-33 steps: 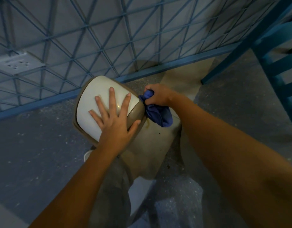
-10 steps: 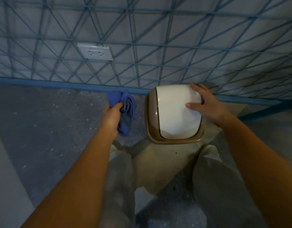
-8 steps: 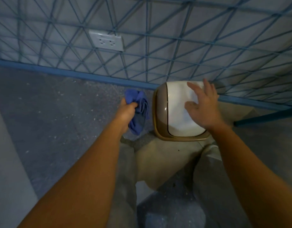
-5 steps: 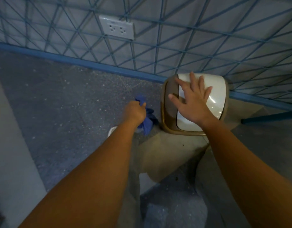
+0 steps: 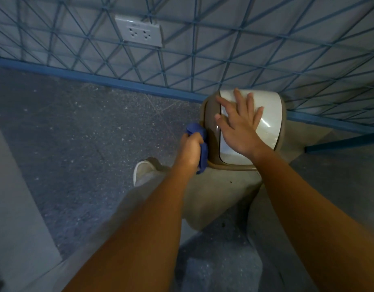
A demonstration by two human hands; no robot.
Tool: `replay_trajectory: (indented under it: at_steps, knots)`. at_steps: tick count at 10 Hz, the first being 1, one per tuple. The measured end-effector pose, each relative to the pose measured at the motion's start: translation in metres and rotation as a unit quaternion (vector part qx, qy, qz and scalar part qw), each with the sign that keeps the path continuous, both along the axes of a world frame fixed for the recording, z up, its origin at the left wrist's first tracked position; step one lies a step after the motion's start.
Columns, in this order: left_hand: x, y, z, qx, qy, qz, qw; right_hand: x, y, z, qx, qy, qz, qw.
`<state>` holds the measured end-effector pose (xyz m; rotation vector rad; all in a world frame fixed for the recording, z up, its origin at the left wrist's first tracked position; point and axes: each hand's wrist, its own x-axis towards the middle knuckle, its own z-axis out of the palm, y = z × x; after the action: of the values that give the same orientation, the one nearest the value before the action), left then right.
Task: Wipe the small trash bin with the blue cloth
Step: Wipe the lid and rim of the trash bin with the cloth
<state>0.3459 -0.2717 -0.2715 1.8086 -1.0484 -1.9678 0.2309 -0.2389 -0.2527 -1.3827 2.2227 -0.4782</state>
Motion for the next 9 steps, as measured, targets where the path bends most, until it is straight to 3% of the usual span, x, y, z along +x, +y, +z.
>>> replay_trajectory:
  at_steps: [1,2,3,5,9]
  knots:
    - [0.012,0.003,-0.020,0.045,0.338,-0.332,0.879,0.001,0.001,-0.002,0.000,0.002,0.000,1.000]
    - [0.010,-0.001,-0.019,-0.144,-0.060,-0.129,0.979,0.001,0.001,-0.003,-0.001,0.002,0.002,1.000]
    - [0.013,-0.006,-0.021,-0.194,-0.103,-0.149,0.964,0.002,0.002,-0.004,0.000,0.006,0.004,1.000]
    - [0.012,-0.015,-0.035,-0.143,-0.141,-0.161,0.966,0.005,0.004,-0.007,-0.001,0.025,0.012,1.000]
    - [-0.009,-0.042,-0.037,-0.151,-0.090,-0.049,0.983,0.005,0.001,-0.009,0.003,0.044,0.019,0.999]
